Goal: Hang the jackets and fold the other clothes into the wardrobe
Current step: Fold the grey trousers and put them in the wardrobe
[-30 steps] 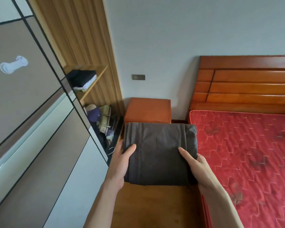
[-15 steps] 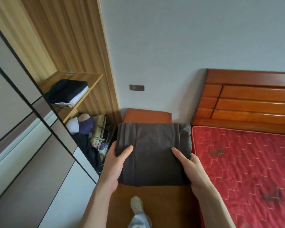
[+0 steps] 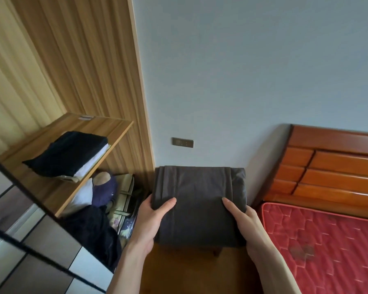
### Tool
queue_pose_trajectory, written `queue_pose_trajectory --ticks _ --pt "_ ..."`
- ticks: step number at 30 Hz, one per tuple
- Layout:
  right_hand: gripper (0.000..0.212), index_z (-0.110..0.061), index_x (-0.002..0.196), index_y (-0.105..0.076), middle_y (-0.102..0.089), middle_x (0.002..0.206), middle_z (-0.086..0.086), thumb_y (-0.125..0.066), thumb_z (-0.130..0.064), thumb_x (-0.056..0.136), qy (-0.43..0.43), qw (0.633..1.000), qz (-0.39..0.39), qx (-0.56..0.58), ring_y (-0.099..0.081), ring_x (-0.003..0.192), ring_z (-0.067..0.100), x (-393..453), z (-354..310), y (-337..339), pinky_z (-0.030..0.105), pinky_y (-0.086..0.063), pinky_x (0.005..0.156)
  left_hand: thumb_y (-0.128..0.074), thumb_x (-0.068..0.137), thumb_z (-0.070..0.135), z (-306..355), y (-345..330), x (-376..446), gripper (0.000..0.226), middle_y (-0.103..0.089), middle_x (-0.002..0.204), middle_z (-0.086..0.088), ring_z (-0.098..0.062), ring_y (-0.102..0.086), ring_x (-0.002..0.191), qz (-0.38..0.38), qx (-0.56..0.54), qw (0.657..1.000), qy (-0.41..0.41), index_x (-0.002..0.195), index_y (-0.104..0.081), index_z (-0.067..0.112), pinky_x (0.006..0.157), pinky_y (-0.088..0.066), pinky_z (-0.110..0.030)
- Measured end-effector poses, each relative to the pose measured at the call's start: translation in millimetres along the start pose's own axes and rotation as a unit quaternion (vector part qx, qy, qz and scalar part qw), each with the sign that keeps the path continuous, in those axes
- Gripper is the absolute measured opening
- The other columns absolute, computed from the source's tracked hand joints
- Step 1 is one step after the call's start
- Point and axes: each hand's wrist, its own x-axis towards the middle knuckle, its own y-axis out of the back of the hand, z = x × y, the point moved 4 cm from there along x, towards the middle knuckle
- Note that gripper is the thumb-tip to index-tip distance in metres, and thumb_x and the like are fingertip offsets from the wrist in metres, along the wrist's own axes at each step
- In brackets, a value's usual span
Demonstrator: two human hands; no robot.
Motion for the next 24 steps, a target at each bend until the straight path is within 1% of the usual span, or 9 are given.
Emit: queue_pose_trajectory --ticks 2,5,6,9,13,16,18,21,24 --pt "0.042 -0.016 0.116 -0.071 -0.082 0.096 -0.006 -0.076 -0.049 0.09 0.004 1.0 -0.006 -0.003 -0.078 0.087 0.012 23 -13 -9 0.025 -0.062 0.073 -0.094 0.066 0.048 6 1 25 0.057 -0.08 0.107 0.004 -0.014 -0.077 0.094 -0.002 -0.01 1.0 0.006 0.115 -0.075 0.027 0.073 -0.059 -0.031" --pt "0.041 -0.016 0.116 -0.07 -0.082 0.097 -0.004 -0.076 -0.048 0.09 -0.008 1.0 -0.017 -0.004 -0.079 0.086 0.014 50 -29 -26 0.024 -0.063 0.069 -0.09 0.065 0.046 15 9 53 0.053 -0.08 0.104 0.005 -0.014 -0.077 0.093 0.014 -0.023 1.0 0.005 0.112 -0.076 0.028 0.073 -0.06 -0.031" --pt "0.042 -0.016 0.117 -0.07 -0.082 0.098 -0.003 -0.076 -0.048 0.09 -0.011 1.0 -0.02 -0.006 -0.079 0.088 0.016 58 -34 -34 0.026 -0.063 0.07 -0.09 0.065 0.045 19 13 60 0.051 -0.08 0.104 0.006 -0.013 -0.077 0.093 0.02 -0.029 0.999 0.003 0.112 -0.076 0.029 0.073 -0.061 -0.032" --pt "0.05 -0.014 0.124 -0.066 -0.08 0.107 0.002 -0.075 -0.049 0.091 -0.02 0.999 -0.027 -0.027 -0.076 0.098 0.022 84 -48 -60 0.033 -0.063 0.083 -0.088 0.071 0.041 30 28 84 0.048 -0.079 0.11 0.003 -0.016 -0.076 0.099 0.034 -0.036 0.999 -0.006 0.116 -0.075 0.03 0.086 -0.061 -0.043" --pt "0.055 -0.019 0.137 -0.057 -0.072 0.123 0.001 -0.07 -0.05 0.094 -0.003 0.998 -0.053 -0.035 -0.07 0.11 0.023 118 -64 -93 0.045 -0.058 0.1 -0.088 0.075 0.035 35 48 107 0.046 -0.079 0.111 0.002 -0.018 -0.076 0.099 0.08 -0.059 0.995 -0.008 0.118 -0.074 0.027 0.089 -0.061 -0.046" --pt "0.054 -0.02 0.139 -0.051 -0.068 0.125 0.0 -0.066 -0.051 0.097 0.008 0.996 -0.071 -0.045 -0.068 0.111 0.021 145 -76 -119 0.038 -0.059 0.093 -0.087 0.08 0.029 37 63 123 0.049 -0.078 0.115 0.001 -0.022 -0.074 0.107 0.122 -0.075 0.99 -0.01 0.127 -0.071 0.025 0.094 -0.059 -0.049" --pt "0.048 -0.023 0.139 -0.054 -0.07 0.125 -0.003 -0.063 -0.05 0.1 0.019 0.993 -0.1 -0.052 -0.069 0.11 0.017 164 -86 -139 0.032 -0.059 0.088 -0.087 0.081 0.03 41 75 134 0.051 -0.077 0.117 0.001 -0.023 -0.073 0.11 0.149 -0.088 0.985 -0.012 0.128 -0.07 0.024 0.097 -0.058 -0.05" --pt "0.039 -0.026 0.134 -0.063 -0.076 0.118 -0.007 -0.062 -0.048 0.101 0.026 0.986 -0.152 -0.059 -0.074 0.105 0.014 195 -102 -174 0.032 -0.06 0.09 -0.091 0.076 0.037 49 92 152 0.054 -0.078 0.116 0.003 -0.02 -0.075 0.106 0.176 -0.111 0.978 -0.01 0.125 -0.071 0.028 0.091 -0.061 -0.044" --pt "0.039 -0.02 0.127 -0.069 -0.079 0.112 -0.003 -0.061 -0.048 0.101 0.012 0.977 -0.189 -0.093 -0.074 0.104 0.019 230 -117 -212 0.04 -0.06 0.095 -0.095 0.066 0.042 57 109 170 0.062 -0.079 0.113 0.002 -0.018 -0.076 0.102 0.222 -0.134 0.966 -0.014 0.121 -0.073 0.025 0.088 -0.06 -0.042"
